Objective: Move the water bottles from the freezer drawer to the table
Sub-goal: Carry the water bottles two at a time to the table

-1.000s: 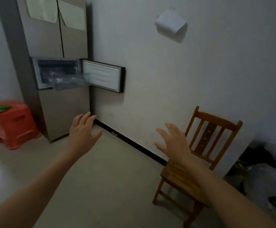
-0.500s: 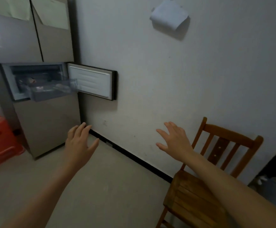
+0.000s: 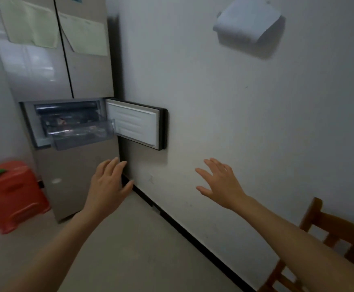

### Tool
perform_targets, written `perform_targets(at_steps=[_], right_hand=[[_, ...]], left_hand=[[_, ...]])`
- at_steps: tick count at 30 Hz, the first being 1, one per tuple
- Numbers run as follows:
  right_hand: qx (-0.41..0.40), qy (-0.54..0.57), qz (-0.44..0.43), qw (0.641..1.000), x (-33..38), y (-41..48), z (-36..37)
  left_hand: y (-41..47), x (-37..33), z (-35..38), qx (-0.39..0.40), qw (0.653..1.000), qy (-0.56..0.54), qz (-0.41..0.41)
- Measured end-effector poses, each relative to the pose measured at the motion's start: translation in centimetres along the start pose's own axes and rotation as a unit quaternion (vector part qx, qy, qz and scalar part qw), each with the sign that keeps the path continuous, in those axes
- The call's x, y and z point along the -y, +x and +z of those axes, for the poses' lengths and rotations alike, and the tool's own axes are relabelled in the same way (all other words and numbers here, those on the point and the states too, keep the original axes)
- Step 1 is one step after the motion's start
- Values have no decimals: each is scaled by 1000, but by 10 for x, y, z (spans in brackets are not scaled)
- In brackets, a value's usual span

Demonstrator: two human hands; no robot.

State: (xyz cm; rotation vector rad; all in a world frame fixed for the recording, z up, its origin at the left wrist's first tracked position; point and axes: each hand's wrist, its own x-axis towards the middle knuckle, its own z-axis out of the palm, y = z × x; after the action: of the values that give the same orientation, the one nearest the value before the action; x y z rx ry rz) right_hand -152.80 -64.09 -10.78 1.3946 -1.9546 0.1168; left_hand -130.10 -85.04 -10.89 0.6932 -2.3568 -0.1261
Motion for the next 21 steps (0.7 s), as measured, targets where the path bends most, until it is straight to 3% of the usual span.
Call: perform_targets(at_steps=[4, 9, 21], right_hand=[[-14, 40, -20, 999, -12, 30, 56], [30, 98, -53, 993, 8, 78, 123], [86, 155, -142, 974, 103, 281, 229]], left_hand=[[10, 21, 28, 29, 998, 34, -49], [19, 70, 38, 33, 988, 85, -126], [96, 256, 45, -40, 954, 106, -277]])
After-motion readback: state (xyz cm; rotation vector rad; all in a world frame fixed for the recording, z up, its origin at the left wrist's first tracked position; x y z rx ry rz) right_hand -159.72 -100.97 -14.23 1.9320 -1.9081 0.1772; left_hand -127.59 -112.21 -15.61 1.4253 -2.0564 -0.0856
